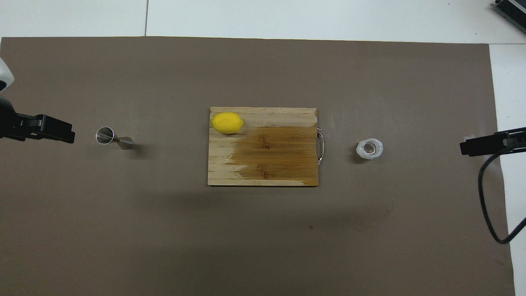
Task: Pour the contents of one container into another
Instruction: 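Open the left gripper and move it toward the small metal cup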
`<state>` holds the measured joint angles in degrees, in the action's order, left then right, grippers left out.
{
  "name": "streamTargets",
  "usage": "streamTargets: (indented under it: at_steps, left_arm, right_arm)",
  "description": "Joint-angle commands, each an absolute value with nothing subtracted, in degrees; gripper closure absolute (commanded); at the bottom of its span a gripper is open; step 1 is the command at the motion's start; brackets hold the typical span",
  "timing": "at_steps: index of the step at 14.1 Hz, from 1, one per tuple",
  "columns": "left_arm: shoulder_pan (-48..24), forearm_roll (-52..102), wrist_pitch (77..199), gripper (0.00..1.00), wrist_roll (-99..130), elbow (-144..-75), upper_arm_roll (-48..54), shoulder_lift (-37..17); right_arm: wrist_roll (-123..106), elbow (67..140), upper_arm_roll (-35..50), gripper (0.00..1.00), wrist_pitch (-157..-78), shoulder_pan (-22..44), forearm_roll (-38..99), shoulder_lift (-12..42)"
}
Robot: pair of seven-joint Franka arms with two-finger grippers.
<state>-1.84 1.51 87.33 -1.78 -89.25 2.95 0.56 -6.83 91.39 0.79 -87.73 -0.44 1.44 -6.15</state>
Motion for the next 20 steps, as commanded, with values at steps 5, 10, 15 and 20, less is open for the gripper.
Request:
streamTargets:
  at_steps: [5, 10, 15, 20]
  left_arm:
    - [-2.0, 1.1, 87.5, 0.00, -1.3, -90.6, 3.1, 1.7]
    - [-1.0, 4.6, 87.6, 0.00, 8.2, -88.5, 2.7, -0.8]
    - [2.9, 8.3, 87.5, 0.00, 24.7, -82.3, 2.6, -9.3]
    - [6.7, 13.6, 92.4, 0.00, 40.8, -78.0, 2.5, -16.8]
  right_arm:
    - [-5.6, 91.4, 0.9, 0.00, -87.0, -0.9, 2.4, -6.5]
    - [-5.6, 91.4, 0.9, 0.00, -87.0, -0.9, 2.4, -6.5]
    - [-5.6, 91.4, 0.9, 0.00, -87.0, -0.9, 2.4, -6.5]
    - [-5.6, 91.4, 0.9, 0.00, -87.0, -0.9, 2.4, -6.5]
